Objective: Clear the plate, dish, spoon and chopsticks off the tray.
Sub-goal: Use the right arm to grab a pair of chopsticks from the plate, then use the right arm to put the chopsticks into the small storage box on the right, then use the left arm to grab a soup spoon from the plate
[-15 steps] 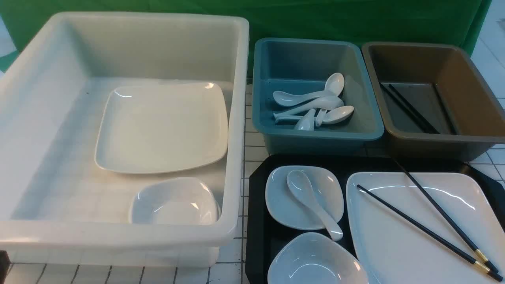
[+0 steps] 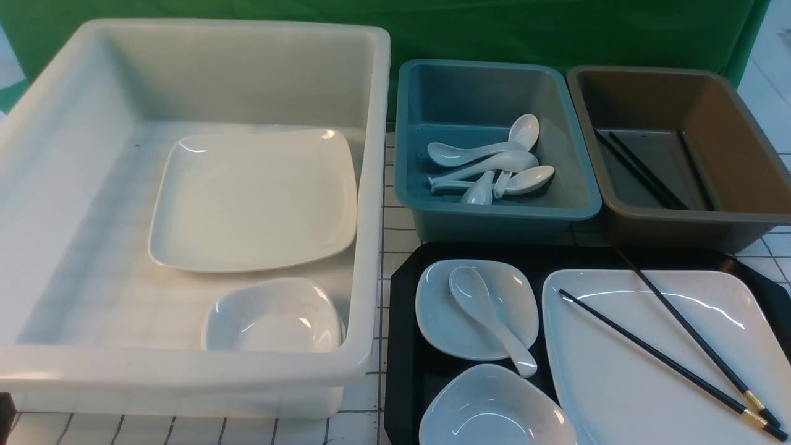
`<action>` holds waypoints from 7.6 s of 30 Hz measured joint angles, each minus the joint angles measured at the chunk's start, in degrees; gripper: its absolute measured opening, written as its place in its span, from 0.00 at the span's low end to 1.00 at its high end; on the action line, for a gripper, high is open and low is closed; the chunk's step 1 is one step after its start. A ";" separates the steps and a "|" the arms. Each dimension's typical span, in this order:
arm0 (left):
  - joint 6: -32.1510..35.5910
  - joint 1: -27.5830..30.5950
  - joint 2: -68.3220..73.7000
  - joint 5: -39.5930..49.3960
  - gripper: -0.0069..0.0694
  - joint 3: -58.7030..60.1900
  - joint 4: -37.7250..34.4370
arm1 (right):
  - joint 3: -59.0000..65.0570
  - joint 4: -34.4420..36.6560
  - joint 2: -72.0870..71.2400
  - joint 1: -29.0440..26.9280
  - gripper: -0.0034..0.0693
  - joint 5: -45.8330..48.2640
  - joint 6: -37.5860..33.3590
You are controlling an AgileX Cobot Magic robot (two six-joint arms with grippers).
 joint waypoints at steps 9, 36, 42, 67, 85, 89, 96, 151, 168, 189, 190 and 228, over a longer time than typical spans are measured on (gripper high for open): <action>0.00 0.00 0.00 0.00 0.07 0.00 0.11 | 0.00 0.00 0.00 0.00 0.38 0.00 0.00; -5.36 0.00 0.00 -18.12 0.07 0.00 -15.51 | 0.00 0.00 0.00 0.00 0.38 0.00 0.00; -6.37 0.00 0.00 -26.72 0.07 0.00 -17.46 | 0.00 0.00 0.00 0.00 0.38 0.00 0.00; -26.38 0.00 13.05 -7.57 0.07 -35.45 -4.98 | 0.04 16.39 0.00 0.07 0.38 -28.46 30.96; 8.61 0.00 53.99 41.64 0.07 -54.07 -22.81 | -52.28 -0.34 46.00 24.76 0.08 43.34 8.97; 11.78 -0.39 57.96 45.23 0.06 -56.77 -26.71 | -55.06 -1.37 55.41 24.66 0.08 49.46 5.10; 6.84 -17.39 65.21 47.96 0.06 -69.09 -19.94 | -55.52 9.46 71.20 9.45 0.08 48.18 -10.56; -0.49 -43.26 85.13 52.06 0.06 -82.42 -12.16 | -56.11 11.32 89.37 16.26 0.26 43.92 -20.60; -1.76 -43.26 85.19 19.41 0.06 -82.42 -11.27 | -87.08 11.22 93.51 5.88 0.26 26.84 -19.96; -19.33 -39.46 90.55 28.83 0.06 -93.68 -16.10 | -100.30 11.22 121.83 3.40 0.26 9.24 -19.63; -19.74 -37.78 91.09 31.25 0.06 -95.72 -19.14 | -100.41 11.22 122.17 3.40 0.26 9.24 -20.18; -15.78 -40.67 95.02 51.36 0.06 -100.13 -11.76 | -100.18 20.48 91.31 3.37 0.09 54.08 -19.86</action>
